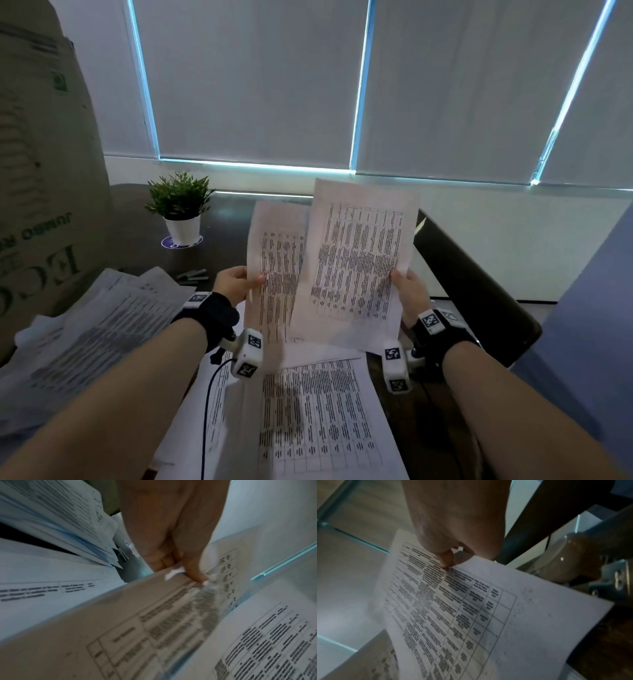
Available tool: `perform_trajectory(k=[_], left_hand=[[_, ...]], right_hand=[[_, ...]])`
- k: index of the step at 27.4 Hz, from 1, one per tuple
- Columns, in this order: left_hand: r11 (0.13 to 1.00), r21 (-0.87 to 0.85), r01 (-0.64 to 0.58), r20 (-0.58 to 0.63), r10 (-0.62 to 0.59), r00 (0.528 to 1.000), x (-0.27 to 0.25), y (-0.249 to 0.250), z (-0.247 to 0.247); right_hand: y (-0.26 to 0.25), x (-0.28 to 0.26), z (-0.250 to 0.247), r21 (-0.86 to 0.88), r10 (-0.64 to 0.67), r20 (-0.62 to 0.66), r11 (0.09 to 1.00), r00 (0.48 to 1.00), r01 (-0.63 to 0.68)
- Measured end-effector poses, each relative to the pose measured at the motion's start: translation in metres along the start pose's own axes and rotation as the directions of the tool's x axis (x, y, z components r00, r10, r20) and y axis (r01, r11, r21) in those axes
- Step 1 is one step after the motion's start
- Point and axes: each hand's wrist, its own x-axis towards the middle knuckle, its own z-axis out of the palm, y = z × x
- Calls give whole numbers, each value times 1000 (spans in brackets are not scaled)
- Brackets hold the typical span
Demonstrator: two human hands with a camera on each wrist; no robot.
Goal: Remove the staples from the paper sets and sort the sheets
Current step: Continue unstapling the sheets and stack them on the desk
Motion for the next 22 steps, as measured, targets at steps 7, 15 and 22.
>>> perform_trajectory(k=[7, 15, 22], left_hand=[[976, -217, 24, 145, 8, 989, 11, 11, 22], [956, 265, 122, 115, -157, 981, 16, -29, 28], [917, 377, 129, 26, -150, 988, 24, -48, 21]], right_hand=[[-4, -7, 34, -68, 97, 327, 995, 940, -79], [3, 4, 72, -599, 105, 227, 799, 968, 54], [30, 2, 66, -737, 178, 265, 671, 948, 80]])
